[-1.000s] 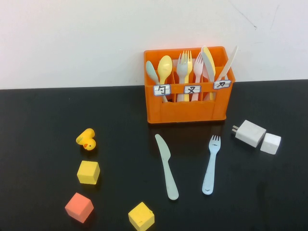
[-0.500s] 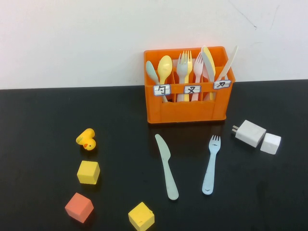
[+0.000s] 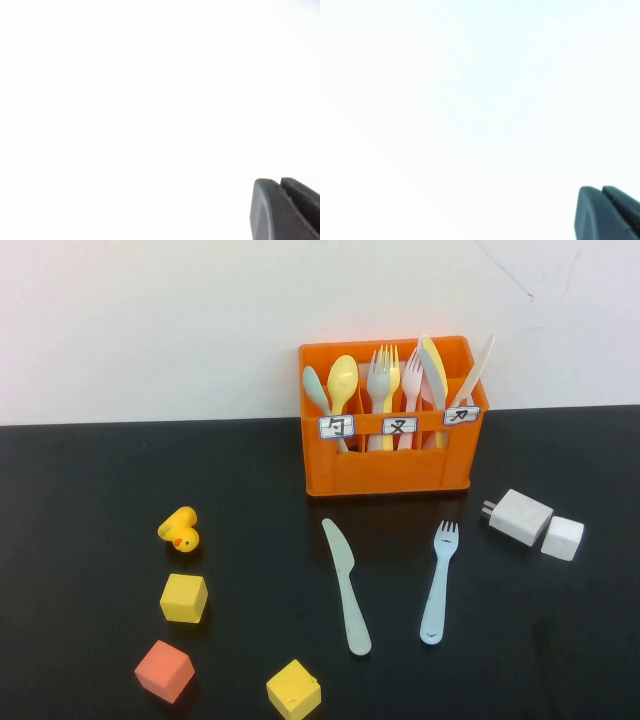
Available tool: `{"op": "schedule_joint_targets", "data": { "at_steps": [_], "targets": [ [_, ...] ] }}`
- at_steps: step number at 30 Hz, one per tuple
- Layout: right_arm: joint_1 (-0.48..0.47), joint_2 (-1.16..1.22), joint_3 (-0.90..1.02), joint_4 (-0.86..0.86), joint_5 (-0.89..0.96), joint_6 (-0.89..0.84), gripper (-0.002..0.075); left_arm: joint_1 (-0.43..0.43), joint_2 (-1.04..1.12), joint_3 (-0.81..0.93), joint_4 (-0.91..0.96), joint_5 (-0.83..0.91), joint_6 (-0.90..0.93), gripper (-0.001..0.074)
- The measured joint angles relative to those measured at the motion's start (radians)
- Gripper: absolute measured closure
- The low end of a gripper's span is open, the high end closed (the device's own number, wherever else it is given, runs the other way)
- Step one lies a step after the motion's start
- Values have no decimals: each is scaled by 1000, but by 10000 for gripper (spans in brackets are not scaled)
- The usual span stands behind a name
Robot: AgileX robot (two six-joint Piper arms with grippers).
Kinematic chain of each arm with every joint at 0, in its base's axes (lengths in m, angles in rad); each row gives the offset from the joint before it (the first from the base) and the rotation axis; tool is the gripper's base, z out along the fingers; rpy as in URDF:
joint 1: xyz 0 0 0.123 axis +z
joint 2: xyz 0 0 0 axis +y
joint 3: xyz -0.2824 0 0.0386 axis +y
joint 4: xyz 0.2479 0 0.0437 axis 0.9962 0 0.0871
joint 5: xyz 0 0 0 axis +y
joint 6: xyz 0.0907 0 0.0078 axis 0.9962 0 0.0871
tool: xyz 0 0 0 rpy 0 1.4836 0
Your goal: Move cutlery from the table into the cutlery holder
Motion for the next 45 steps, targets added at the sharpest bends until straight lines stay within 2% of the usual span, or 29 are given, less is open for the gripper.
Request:
{"op": "schedule_joint_targets", "data": {
  "at_steps": [4,8,12,17,20,26,30,34,36,39,41,45],
  "targets": [
    [0,0,-154,7,191,-76,728,0,0,-176,-114,344,-34,736],
    [0,0,-348,10,524,-115,728,0,48,-384,-158,652,92,736],
    [0,26,-469,12,782,-162,728,0,174,-533,-154,864,222,736],
    [0,149,-501,17,1063,-184,728,0,323,-544,-155,1011,268,736],
    [0,234,-480,25,1166,-193,728,0,423,-525,-178,1113,281,736],
    [0,349,-403,39,1199,-224,728,0,710,-575,-286,1411,336,736],
    [0,377,-335,58,1194,-249,728,0,931,-658,-399,1469,396,736],
    [0,379,-285,108,1131,-295,728,-5,1122,-758,-612,1468,524,736],
    [0,381,-278,120,1105,-314,728,-40,1225,-810,-751,1445,646,736],
    [0,385,-277,127,1090,-326,728,-134,1347,-893,-847,1404,749,736],
    [0,397,-277,127,1087,-332,728,-204,1428,-955,-805,1371,717,736],
    [0,422,-277,127,1087,-336,728,-332,1567,-1095,-567,1340,502,736]
  ]
}}
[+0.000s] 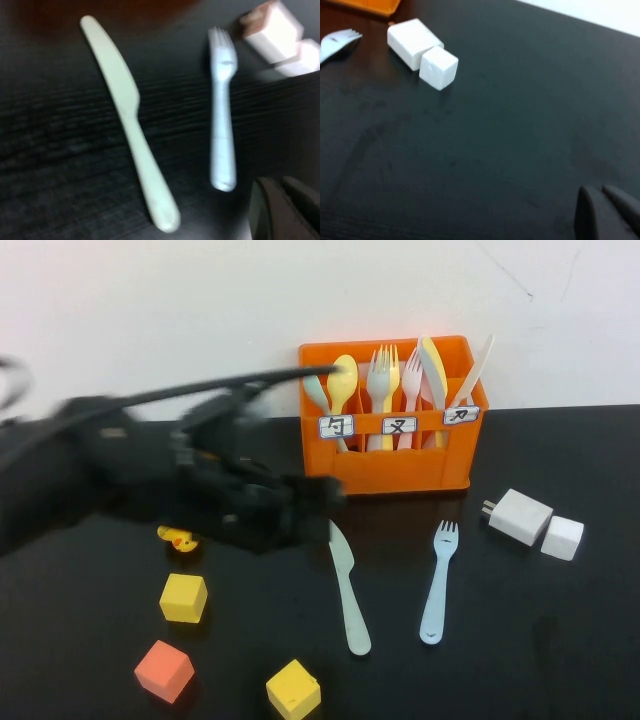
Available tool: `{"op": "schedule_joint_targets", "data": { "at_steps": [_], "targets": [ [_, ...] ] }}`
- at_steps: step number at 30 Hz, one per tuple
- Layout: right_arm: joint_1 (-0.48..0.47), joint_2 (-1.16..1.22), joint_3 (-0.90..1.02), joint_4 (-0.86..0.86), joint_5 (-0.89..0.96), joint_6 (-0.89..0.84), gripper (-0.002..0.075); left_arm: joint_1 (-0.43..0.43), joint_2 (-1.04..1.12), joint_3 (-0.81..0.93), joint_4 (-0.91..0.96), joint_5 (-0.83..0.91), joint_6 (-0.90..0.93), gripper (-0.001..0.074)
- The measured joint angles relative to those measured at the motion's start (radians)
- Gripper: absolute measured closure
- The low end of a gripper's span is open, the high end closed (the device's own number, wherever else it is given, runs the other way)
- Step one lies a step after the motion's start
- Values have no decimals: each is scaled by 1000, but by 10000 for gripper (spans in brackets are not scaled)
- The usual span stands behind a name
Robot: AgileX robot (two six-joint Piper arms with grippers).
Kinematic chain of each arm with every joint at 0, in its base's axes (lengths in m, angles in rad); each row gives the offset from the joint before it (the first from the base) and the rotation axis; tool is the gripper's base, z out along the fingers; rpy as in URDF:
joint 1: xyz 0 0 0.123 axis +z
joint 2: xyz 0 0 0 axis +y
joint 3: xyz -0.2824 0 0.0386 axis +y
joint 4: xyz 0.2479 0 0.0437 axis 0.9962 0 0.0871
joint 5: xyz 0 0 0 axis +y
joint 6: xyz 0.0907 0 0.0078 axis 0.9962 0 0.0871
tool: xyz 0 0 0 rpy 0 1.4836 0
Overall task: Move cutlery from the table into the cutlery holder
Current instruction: Pick up the knife
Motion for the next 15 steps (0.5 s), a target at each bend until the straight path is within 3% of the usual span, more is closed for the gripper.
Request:
{"op": "schedule_joint_targets", "data": {
  "at_steps": [8,15],
  "targets": [
    [0,10,2,26,-8,-19,728,-104,117,-80,251,-53,-236,732],
    [0,13,2,26,-8,-21,728,-105,200,-80,417,-23,-375,589]
  ]
}}
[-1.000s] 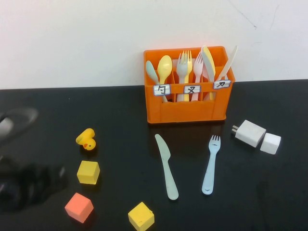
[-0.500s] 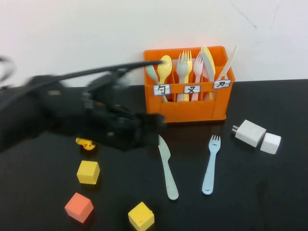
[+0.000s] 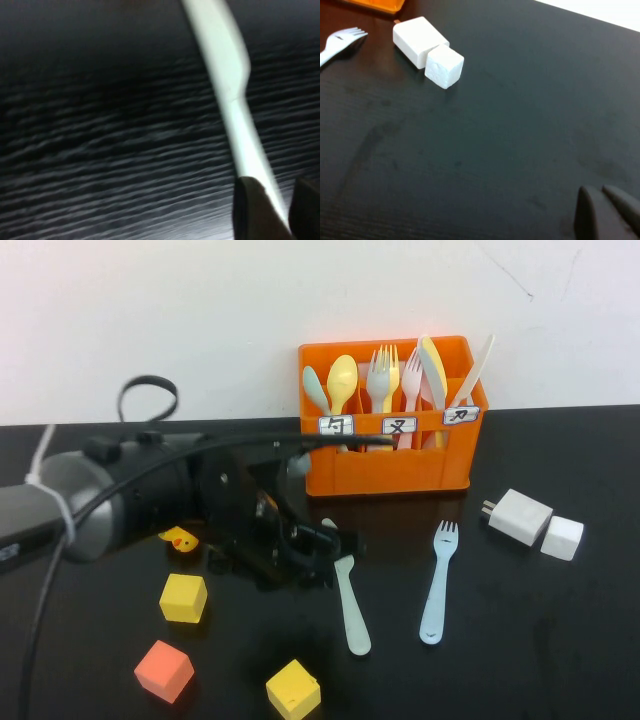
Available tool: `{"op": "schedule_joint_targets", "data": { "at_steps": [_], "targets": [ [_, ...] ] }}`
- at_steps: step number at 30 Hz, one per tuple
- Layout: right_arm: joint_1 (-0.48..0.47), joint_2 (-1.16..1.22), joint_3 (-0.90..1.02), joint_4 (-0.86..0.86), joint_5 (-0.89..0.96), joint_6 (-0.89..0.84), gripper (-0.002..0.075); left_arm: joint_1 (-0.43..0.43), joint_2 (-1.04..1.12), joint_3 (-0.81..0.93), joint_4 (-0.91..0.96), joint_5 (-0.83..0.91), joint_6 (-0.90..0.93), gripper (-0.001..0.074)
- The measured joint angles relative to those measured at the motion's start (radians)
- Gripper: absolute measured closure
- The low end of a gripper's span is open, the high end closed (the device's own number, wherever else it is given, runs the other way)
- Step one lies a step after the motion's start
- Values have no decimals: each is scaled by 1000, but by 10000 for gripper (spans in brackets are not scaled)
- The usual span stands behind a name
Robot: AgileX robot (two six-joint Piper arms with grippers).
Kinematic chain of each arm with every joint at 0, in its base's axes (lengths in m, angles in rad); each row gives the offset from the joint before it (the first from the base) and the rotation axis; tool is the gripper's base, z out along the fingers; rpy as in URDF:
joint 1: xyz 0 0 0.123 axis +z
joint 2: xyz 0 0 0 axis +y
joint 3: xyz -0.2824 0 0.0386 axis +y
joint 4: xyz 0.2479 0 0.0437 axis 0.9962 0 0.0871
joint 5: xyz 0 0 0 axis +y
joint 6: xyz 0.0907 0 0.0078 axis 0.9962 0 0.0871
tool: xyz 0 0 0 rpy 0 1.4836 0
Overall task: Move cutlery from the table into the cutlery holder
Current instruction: Pick up the knife
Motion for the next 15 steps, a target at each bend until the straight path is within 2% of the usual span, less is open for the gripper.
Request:
{"op": "schedule_joint_targets", "data": {
  "at_steps": [6,10,15],
  "targets": [
    [0,1,0,0,-3,0,728,-9,58,-28,39,46,-27,478],
    [0,1,2,0,-8,-2,728,-39,98,-88,75,64,-67,463],
    [0,1,2,0,-13,-2,728,-83,163,-172,224,82,-200,462]
  ]
}}
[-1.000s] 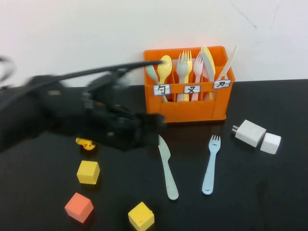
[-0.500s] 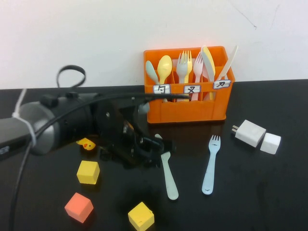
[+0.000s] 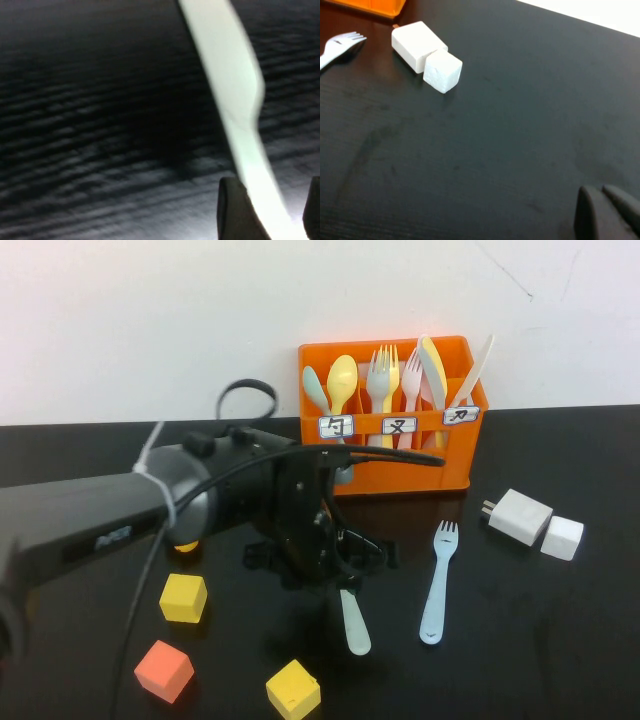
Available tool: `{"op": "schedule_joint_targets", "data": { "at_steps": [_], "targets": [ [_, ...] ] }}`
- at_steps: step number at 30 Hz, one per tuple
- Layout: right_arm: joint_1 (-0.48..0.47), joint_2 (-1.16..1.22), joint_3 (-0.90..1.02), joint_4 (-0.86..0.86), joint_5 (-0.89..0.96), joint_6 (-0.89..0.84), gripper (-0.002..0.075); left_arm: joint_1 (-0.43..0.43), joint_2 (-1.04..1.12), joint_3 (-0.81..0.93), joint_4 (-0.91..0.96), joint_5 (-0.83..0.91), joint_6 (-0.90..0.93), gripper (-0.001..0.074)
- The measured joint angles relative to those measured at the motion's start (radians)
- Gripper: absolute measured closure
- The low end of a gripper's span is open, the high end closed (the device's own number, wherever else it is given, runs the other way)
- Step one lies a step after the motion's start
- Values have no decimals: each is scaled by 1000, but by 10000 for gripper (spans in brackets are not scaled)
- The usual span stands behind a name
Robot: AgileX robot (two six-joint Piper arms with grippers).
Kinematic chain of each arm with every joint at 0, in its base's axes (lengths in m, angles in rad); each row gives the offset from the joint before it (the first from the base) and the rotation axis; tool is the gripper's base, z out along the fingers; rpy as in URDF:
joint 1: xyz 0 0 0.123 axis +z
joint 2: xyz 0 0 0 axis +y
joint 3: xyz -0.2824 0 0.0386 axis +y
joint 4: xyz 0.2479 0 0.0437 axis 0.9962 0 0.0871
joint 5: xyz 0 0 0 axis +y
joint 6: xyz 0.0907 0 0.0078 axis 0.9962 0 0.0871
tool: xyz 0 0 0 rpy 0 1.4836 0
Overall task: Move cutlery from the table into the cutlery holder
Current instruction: Pick up the knife
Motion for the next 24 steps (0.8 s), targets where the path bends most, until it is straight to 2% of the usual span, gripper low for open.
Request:
{"op": "schedule_joint_targets", "data": {
  "at_steps": [6,24],
  "targets": [
    [0,0,0,0,0,0,728,-7,69,-60,129,40,-169,462],
    [0,0,0,18,0,0,728,-7,100,-116,93,81,-197,462]
  ]
}}
